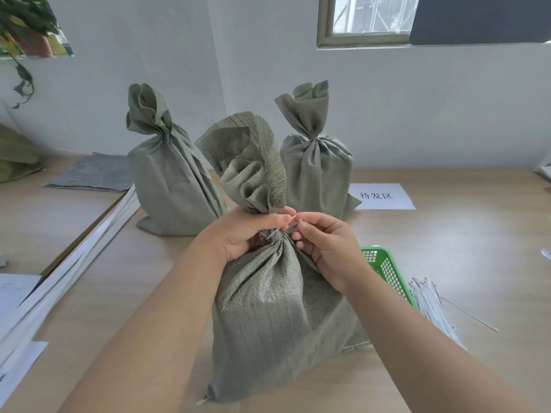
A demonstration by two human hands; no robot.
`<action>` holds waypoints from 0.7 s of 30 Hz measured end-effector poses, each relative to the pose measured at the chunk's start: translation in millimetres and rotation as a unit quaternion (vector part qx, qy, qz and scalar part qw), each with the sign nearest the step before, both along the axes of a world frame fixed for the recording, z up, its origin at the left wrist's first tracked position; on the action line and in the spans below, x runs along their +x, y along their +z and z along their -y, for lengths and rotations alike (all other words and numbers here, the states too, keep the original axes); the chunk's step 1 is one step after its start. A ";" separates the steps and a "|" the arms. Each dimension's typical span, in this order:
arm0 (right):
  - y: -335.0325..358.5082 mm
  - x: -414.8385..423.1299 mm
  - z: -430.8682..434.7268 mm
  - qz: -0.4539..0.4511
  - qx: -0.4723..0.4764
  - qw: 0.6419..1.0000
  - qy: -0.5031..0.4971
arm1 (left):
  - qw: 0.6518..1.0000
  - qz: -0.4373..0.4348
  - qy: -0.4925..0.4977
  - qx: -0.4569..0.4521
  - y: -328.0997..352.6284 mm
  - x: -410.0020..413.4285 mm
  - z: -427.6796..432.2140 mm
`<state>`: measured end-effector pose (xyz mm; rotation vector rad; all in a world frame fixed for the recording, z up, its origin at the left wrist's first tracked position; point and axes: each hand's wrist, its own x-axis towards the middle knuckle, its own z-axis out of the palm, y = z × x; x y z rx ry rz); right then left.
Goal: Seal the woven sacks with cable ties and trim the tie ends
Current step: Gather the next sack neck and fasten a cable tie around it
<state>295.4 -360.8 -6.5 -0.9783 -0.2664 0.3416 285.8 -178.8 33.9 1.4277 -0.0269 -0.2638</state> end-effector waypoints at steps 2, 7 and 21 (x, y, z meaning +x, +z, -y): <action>-1.4 0.7 -1.1 -0.003 0.001 1.000 -0.008 | 1.000 -0.002 -0.005 0.006 -0.7 0.8 0.2; -4.5 2.1 -3.6 0.011 -0.009 1.000 -0.026 | 1.000 -0.001 -0.015 0.012 -1.0 0.8 3.8; -5.8 1.4 -12.0 0.107 -0.071 0.988 -0.085 | 0.999 0.001 0.009 0.050 -1.1 7.1 6.8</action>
